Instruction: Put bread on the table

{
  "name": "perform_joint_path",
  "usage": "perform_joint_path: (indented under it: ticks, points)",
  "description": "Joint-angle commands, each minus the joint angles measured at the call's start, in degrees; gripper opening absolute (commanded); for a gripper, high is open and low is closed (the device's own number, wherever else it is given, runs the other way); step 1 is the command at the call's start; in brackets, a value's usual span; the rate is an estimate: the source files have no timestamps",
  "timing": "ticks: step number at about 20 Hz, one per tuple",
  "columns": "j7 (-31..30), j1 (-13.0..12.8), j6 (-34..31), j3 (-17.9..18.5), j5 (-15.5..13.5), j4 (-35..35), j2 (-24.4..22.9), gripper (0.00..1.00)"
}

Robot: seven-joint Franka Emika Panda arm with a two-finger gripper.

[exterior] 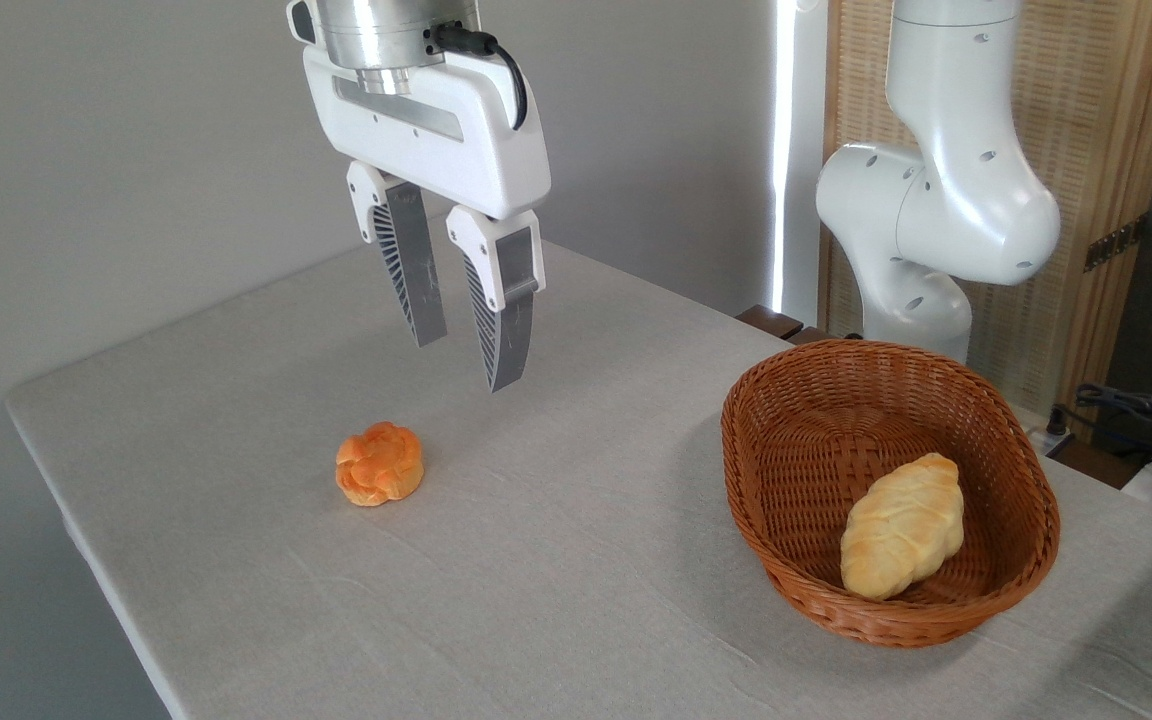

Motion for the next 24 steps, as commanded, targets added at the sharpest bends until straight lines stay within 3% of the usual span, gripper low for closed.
perform_joint_path:
  ticks: [1, 10, 13, 17, 21, 24]
  points:
    - [1.5, 0.3, 0.5, 0.3, -0.2, 0.0, -0.3, 1.0]
    - [1.8, 0.1, 0.1, 0.3, -0.2, -1.0, -1.0, 1.0]
    - [2.9, 0.1, 0.2, 0.9, 0.5, -7.7, -6.0, 1.0]
    - [3.9, -0.1, 0.1, 4.4, 0.5, -15.9, -12.7, 1.0]
    - [8.7, -0.3, 2.9, 8.3, 0.7, -24.6, -19.9, 1.0]
    - [14.3, -0.2, 2.3, 11.6, 4.2, -28.0, -22.8, 1.0]
